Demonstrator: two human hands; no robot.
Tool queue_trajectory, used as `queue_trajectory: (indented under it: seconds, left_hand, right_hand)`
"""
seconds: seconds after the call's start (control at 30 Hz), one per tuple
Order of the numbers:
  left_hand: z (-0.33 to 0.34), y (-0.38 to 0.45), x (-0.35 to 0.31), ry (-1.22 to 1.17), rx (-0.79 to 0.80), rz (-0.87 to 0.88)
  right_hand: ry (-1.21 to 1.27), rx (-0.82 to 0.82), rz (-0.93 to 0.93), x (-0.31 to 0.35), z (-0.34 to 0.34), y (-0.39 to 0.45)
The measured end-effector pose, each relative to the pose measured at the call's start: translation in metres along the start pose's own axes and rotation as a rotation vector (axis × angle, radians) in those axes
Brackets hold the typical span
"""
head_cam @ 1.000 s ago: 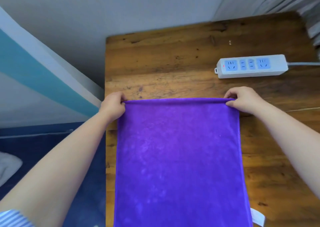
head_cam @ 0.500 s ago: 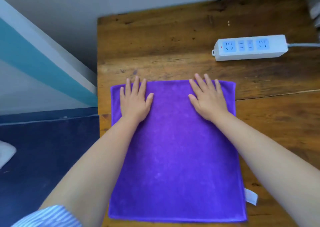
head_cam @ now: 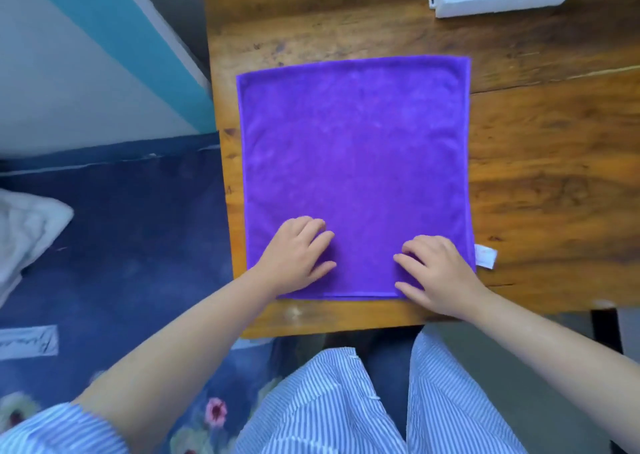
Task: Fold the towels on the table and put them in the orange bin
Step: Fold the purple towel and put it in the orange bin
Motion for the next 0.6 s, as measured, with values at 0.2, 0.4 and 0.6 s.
queue_trajectory:
  seconds: [0.2,0.4,0.6]
  left_hand:
    - [0.031,-0.06,-0.016,0.098,0.269,0.086]
    - [0.03,-0.07,-0.013,0.272,0.25,0.029]
    - [0.028,-0.067,-0.011,0.352,0.245,-0.025]
  right_hand:
    - [-0.081,0.107,-0.021,0.013,0.014,-0.033]
    - [-0.286,0.223,0.032,0.015,0.017,-0.029]
    - [-0.42,0.013,0.062,0.017,0.006,-0.019]
Point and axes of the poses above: each hand's wrist, its own y-axis towards the middle knuckle, its own z-axis out of the palm, x = y × z, the point moved 8 cm from there along y, towards the middle knuckle, and after that the axes turned 1 degree about y, right-handed, at the moved point
